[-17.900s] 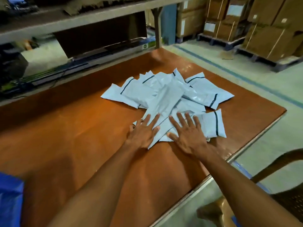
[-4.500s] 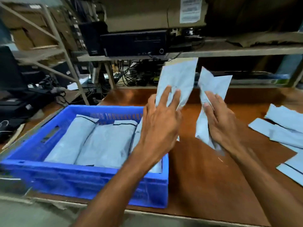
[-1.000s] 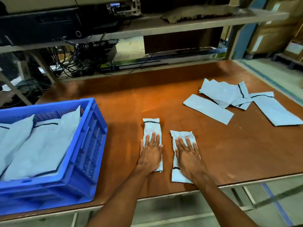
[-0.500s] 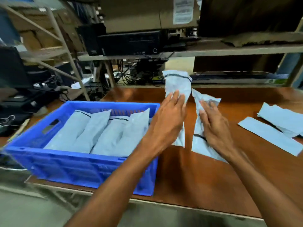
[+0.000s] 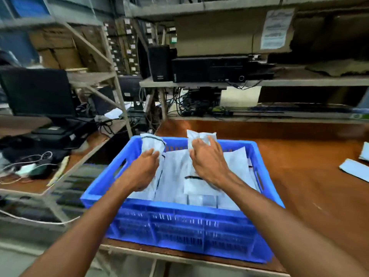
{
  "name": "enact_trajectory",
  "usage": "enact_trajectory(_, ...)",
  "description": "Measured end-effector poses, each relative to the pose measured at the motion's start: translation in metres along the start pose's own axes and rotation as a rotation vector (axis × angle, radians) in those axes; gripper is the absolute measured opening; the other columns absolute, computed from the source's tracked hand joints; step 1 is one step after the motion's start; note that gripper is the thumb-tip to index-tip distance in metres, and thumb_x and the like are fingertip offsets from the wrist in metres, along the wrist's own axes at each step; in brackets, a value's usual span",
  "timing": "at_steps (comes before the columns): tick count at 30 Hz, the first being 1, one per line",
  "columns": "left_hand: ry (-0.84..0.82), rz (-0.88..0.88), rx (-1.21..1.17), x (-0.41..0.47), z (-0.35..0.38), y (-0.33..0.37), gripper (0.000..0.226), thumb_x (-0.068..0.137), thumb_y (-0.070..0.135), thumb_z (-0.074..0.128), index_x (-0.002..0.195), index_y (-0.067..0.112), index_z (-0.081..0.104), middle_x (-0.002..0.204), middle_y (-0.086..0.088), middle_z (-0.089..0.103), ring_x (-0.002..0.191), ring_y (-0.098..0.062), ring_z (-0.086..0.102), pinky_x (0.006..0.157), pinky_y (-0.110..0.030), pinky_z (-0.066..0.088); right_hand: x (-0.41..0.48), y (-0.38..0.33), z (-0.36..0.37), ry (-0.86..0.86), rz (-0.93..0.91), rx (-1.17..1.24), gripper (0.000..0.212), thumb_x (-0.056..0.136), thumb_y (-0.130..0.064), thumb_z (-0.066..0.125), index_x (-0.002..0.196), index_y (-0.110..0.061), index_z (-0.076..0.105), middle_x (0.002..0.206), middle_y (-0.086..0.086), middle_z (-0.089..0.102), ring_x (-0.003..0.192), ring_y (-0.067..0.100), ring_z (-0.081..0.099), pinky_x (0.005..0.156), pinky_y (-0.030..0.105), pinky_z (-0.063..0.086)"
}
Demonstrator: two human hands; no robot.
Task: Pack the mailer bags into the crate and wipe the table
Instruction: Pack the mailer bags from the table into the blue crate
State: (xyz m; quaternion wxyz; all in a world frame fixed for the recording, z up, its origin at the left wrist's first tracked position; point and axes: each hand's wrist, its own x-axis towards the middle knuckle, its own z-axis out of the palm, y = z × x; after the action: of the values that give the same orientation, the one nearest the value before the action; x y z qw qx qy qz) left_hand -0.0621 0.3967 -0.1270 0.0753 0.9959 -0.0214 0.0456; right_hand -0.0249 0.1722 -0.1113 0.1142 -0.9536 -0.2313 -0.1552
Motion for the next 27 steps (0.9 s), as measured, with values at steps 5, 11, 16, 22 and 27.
enact_trajectory(5, -0.43, -0.127, 0.126, 0.016, 0.031, -0.034, 0.073, 0.098, 0.063, 0.023, 0.154, 0.034, -0.014, 0.16, 0.001, -0.023, 0.147, -0.039, -0.019, 0.119, -0.059, 0.0, -0.017, 0.01, 0.044, -0.614, 0.224, -0.073, 0.072, 0.098, -0.063, 0.023, 0.156, -0.026, 0.003, 0.164, 0.007, -0.009, 0.146, 0.048, -0.003, 0.116, 0.059, 0.008)
enact_trajectory(11, -0.504, -0.142, 0.145, 0.018, 0.035, -0.049, 0.078, 0.091, 0.075, 0.022, 0.149, 0.045, -0.021, 0.16, 0.007, -0.027, 0.15, -0.032, -0.013, 0.117, -0.061, 0.002, -0.018, 0.01, 0.059, -0.728, 0.275, -0.086, 0.076, 0.094, -0.071, 0.017, 0.152, -0.037, -0.018, 0.161, 0.007, -0.025, 0.147, 0.047, -0.008, 0.118, 0.057, 0.002)
enact_trajectory(16, -0.508, -0.13, 0.178, 0.024, 0.032, -0.053, 0.081, 0.09, 0.076, 0.024, 0.15, 0.043, -0.02, 0.161, 0.007, -0.024, 0.151, -0.03, -0.011, 0.117, -0.061, 0.006, -0.015, 0.013, 0.058, -0.759, 0.255, -0.05, 0.074, 0.093, -0.072, 0.018, 0.154, -0.038, -0.008, 0.164, 0.008, -0.013, 0.147, 0.046, 0.001, 0.118, 0.057, 0.009)
enact_trajectory(22, -0.003, 0.001, 0.046, 0.051, -0.005, 0.009, 0.07, 0.096, 0.064, 0.033, 0.154, 0.027, 0.022, 0.162, -0.006, 0.019, 0.149, -0.029, 0.014, 0.115, -0.056, 0.019, 0.002, 0.052, -0.019, -0.199, 0.13, 0.028, 0.04, 0.097, -0.046, 0.045, 0.126, -0.021, 0.054, 0.129, 0.008, 0.061, 0.119, 0.032, 0.056, 0.088, 0.041, 0.045)
enact_trajectory(27, 0.226, 0.356, -0.2, 0.081, -0.021, 0.161, 0.054, 0.097, 0.046, 0.049, 0.143, 0.019, 0.044, 0.14, -0.009, 0.048, 0.13, -0.029, 0.044, 0.107, -0.043, 0.036, -0.022, 0.149, -0.093, 0.157, 0.351, 0.14, 0.036, 0.091, -0.034, 0.053, 0.126, -0.028, 0.058, 0.124, 0.0, 0.067, 0.114, 0.027, 0.061, 0.095, 0.037, 0.049)
